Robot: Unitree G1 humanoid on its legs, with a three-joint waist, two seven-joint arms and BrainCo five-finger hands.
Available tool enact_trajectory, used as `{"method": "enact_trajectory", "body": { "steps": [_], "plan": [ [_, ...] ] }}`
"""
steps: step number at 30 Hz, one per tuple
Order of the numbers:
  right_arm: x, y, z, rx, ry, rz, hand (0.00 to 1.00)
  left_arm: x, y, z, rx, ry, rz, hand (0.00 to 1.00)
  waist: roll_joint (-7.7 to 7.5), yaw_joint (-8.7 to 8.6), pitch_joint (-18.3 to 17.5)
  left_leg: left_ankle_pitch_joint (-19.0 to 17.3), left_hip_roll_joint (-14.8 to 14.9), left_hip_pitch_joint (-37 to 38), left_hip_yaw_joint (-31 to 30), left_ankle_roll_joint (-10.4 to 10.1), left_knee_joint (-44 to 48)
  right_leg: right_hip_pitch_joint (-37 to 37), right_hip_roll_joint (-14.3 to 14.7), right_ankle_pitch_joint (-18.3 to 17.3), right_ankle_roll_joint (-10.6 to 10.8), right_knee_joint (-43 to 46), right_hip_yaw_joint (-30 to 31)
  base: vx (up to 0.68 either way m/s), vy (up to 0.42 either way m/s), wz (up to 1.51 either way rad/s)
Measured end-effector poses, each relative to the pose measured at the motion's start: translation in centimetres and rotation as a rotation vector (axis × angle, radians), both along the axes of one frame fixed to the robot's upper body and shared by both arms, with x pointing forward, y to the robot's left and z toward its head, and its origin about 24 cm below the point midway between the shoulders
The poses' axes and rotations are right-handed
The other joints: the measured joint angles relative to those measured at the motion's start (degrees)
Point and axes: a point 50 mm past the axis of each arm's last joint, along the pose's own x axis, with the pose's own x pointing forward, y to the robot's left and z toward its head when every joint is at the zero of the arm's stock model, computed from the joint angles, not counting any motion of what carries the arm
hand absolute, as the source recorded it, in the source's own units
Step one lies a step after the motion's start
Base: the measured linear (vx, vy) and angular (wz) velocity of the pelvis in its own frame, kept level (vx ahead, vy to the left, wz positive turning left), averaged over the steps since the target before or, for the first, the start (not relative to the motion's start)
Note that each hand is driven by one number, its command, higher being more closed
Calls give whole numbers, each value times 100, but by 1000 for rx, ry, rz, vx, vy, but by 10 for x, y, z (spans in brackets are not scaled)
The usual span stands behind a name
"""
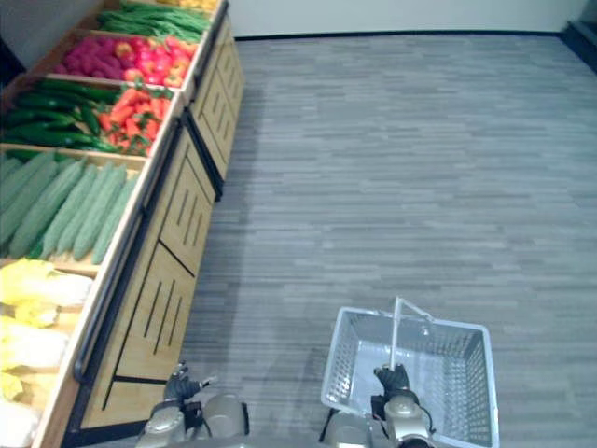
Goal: Pick vegetable in the basket
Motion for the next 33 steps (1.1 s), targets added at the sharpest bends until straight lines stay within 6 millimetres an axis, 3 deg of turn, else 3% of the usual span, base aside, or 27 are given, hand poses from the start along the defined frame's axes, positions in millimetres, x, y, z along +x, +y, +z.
{"method": "enact_trajectory", "body": {
  "steps": [1, 2, 3, 5, 6, 7, 9, 10, 12, 13, 14, 15, 16, 17, 18, 20, 21, 23, 24, 28, 33],
  "plan": [
    [0, 0, 0, 0, 0, -1, 100, 0, 0, 0, -1, -1, -3, 0, -51, -12, -13, 49, 2, -4, 174, 84, -108, 5, -62, -6, 10, -2, -107, 405, 114, 258],
    [-1, -2, 0, -1, -1, -16, 100, 1, 5, 1, 3, 2, 20, 0, -207, -21, 12, 172, -93, -34, 1028, 361, -282, 179, -140, -15, 26, -5, -630, 376, 109, 240],
    [-6, -6, -2, -5, 20, -34, 100, -1, 6, -1, -5, 15, 48, 0, -212, -3, 11, 104, -212, 94, 1110, 556, -451, 395, -150, -37, 64, 285, -934, 382, 101, 271],
    [-12, -8, -5, -9, 47, -40, 100, -2, 5, -2, -9, 28, 40, 0, -219, -2, 16, 59, -404, 356, 716, 584, -738, 426, -353, -111, 184, 1346, -1097, 363, 41, 200],
    [-16, -9, -5, -12, 51, -50, 100, -4, 4, -3, -2, 42, 11, 0, -243, -29, -12, 28, -521, 656, 111, 526, -1015, -3, -777, 394, 422, 3248, -798, 425, -21, 193],
    [-13, -10, -4, -14, 35, -55, 100, -4, 5, -3, 5, 45, -1, 0, -259, -16, -23, 29, -525, 709, -128, 499, -1059, -290, -827, 500, 449, 3854, -402, 497, -138, 225],
    [0, -11, 2, -19, -9, -40, 100, -4, 7, -3, 17, 60, -22, 0, -196, -42, 12, 138, -427, 957, -1020, 326, -1276, -1165, -442, -362, 405, 4586, 832, 375, -293, 197],
    [0, -11, 2, -19, -13, -38, 100, -4, 7, -3, 18, 60, -24, 0, -174, -52, 26, 162, -382, 1012, -1251, 286, -1301, -1304, -344, -511, 400, 4498, 1044, 324, -339, 195],
    [-2, -5, 0, -10, -1, -17, 100, -7, 11, -4, 26, 68, -22, 0, -148, -152, 35, 317, -239, 1128, -2087, 37, -1418, -1681, 89, -740, 446, 3241, 2326, 268, -373, 200],
    [-3, -3, -1, -8, 2, -13, 100, -9, 13, -4, 32, 72, -22, 0, -173, -199, 23, 335, -247, 1136, -2301, -51, -1473, -1702, 155, -721, 471, 2777, 2796, 218, -448, 222],
    [-10, -1, -5, 0, 19, -17, 100, -10, 18, -3, 49, 76, -24, 0, -329, -255, -29, 303, -388, 1025, -2781, -361, -1577, -1686, 176, -541, 602, 1781, 3817, 140, -390, 185],
    [-14, 1, -7, 11, 31, -27, 100, -8, 27, -1, 71, 70, -25, 0, -582, -257, -52, 291, -518, 982, -3031, -427, -1619, -1717, 67, -318, 607, 1494, 4134, 143, -542, 219],
    [-25, -3, -11, 14, 65, -74, 100, -6, 20, -3, 57, 78, -29, 0, -390, -221, -51, 373, -433, 916, -3504, -512, -1678, -1623, 145, -570, 440, 1611, 3684, 164, -483, 158],
    [-30, -11, -11, 10, 76, -114, 100, -5, 14, -3, 43, 65, -23, 0, -123, -84, -139, 459, -410, 794, -3556, -577, -1668, -1626, 236, -549, 283, 1576, 3418, 161, -417, 136],
    [-30, -12, -11, 13, 76, -121, 100, -9, 15, -4, 49, 77, -30, 0, -15, -89, -160, 465, -347, 779, -3485, -574, -1700, -1601, 289, -560, 211, 1572, 3250, 159, -265, 114],
    [-29, -8, -13, 37, 84, -130, 100, -15, 19, -5, 56, 90, -9, 0, 106, -173, -158, 920, -153, 788, -3206, -696, -1988, -1312, 328, -565, 92, 1430, 2626, 109, -206, 120],
    [-28, -6, -13, 44, 82, -134, 100, -16, 20, -5, 55, 93, -4, 0, 105, -166, -157, 997, -115, 793, -2935, -697, -2011, -1237, 332, -555, 79, 1373, 2537, 108, -174, 92],
    [-29, -3, -14, 63, 75, -174, 100, -25, 20, -8, 50, 114, 13, 0, 108, -159, -159, 1121, -44, 844, -1737, -627, -2069, -983, 345, -550, 72, 1235, 2249, 98, -109, 71],
    [-29, -4, -14, 67, 76, -181, 100, -25, 21, -8, 50, 114, 17, 0, 111, -137, -162, 1145, -43, 888, -1563, -608, -2093, -926, 349, -549, 71, 1216, 2262, 87, -45, 38],
    [-36, -2, -17, 80, 92, -210, 100, -33, 23, -10, 50, 135, 36, 0, 88, -159, -177, 1201, -140, 1196, -1388, -561, -2308, -555, 293, -507, 38, 861, 2255, 75, 16, 0],
    [-41, 5, -20, 99, 114, -214, 100, -23, 24, -6, 53, 105, 36, 0, -35, -173, -182, 1497, -200, 1128, -1387, -501, -2458, -426, 251, -228, 55, 351, 2210, -10, 19, 1]
  ]
}}
